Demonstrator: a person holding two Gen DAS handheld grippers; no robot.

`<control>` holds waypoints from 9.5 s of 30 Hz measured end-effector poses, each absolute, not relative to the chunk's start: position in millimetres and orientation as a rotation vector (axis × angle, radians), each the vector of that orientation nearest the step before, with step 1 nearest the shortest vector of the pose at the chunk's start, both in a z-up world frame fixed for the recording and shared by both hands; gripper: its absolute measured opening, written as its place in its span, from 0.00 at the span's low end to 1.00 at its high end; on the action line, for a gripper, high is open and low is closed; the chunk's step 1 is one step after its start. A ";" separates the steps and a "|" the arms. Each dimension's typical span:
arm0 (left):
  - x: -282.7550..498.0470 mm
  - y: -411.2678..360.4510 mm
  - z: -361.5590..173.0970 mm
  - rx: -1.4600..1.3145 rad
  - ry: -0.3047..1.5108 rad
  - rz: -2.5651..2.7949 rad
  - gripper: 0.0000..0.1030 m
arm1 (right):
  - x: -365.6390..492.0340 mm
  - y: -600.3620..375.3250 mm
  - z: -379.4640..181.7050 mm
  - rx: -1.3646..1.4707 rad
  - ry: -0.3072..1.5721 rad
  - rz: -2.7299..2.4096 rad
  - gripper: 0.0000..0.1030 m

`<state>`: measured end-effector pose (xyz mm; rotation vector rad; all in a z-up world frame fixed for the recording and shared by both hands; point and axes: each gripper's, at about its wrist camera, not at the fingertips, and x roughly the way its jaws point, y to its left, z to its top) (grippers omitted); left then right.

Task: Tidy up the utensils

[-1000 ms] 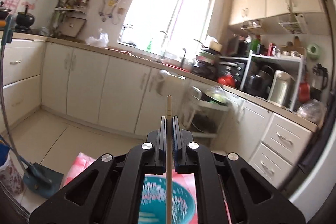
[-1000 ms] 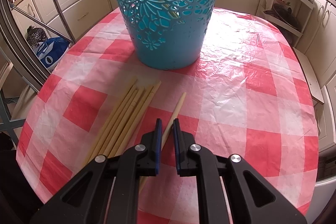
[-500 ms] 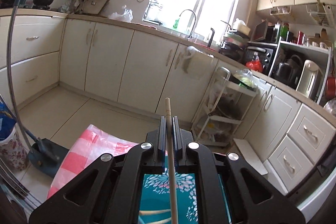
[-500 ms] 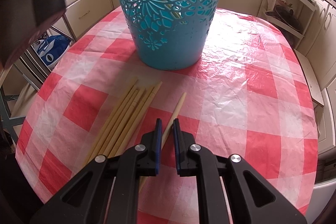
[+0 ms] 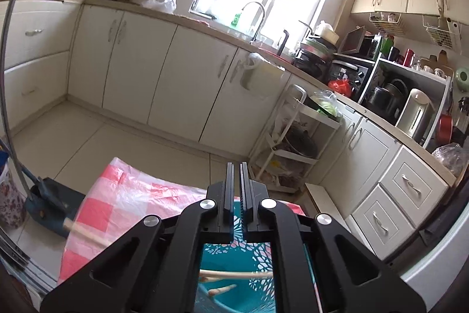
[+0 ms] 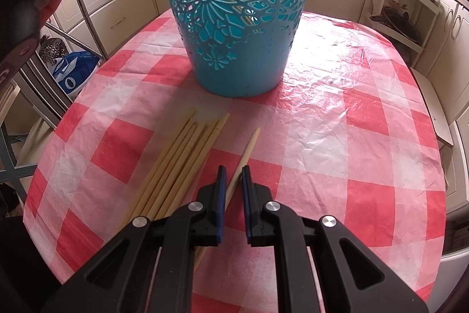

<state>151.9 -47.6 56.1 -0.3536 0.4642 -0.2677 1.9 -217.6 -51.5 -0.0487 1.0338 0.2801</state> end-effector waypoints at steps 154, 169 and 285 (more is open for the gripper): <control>56.7 -66.0 -80.5 0.094 1.027 -0.100 0.92 | -22.4 -229.6 -50.6 -0.050 1.034 0.261 0.09; 62.7 -74.8 -101.7 0.115 1.086 -0.093 0.92 | -25.4 -234.7 -50.8 -0.053 1.041 0.292 0.09; 81.6 5.9 37.6 -0.334 0.584 -0.026 0.74 | -21.3 -310.1 34.8 0.684 0.711 0.546 0.06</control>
